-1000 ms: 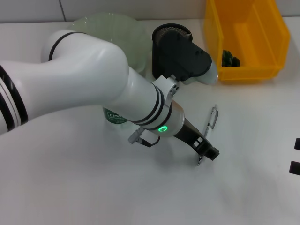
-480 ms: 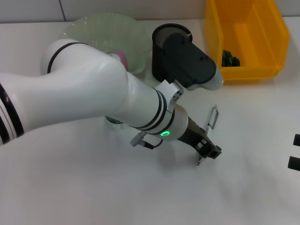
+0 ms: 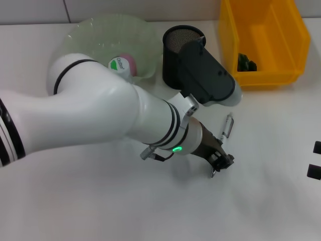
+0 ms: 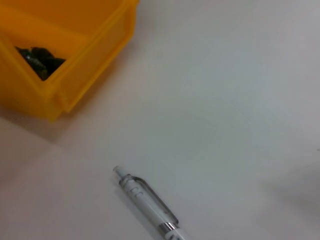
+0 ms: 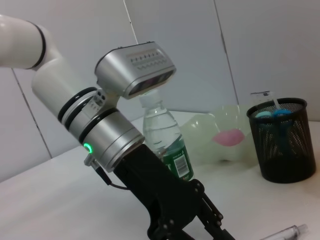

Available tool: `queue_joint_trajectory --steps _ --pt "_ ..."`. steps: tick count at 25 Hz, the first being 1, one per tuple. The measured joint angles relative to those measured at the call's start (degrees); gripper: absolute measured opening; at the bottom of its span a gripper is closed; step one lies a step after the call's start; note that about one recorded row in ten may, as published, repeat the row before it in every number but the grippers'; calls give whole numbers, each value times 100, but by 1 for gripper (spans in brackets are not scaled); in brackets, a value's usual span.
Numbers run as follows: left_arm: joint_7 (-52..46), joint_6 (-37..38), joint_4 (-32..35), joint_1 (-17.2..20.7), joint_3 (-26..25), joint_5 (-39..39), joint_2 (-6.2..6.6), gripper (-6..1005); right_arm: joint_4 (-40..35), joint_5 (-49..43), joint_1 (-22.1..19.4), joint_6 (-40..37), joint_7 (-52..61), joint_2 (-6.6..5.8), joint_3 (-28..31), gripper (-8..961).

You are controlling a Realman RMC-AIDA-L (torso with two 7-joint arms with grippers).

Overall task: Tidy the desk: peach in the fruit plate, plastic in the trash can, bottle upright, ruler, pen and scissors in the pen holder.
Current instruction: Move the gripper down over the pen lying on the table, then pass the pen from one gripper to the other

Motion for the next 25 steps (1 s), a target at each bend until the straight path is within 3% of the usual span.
queue_joint_trajectory --steps 2,8,25 --pt "0 -21 1 3 14 3 0 383 1 1 4 6 4 0 0 620" --pt "47 -103 3 43 70 5 0 391 8 1 44 41 13 0 0 617" --pt "50 -151 40 154 176 524 0 222 107 11 127 161 18 -2 8 610"
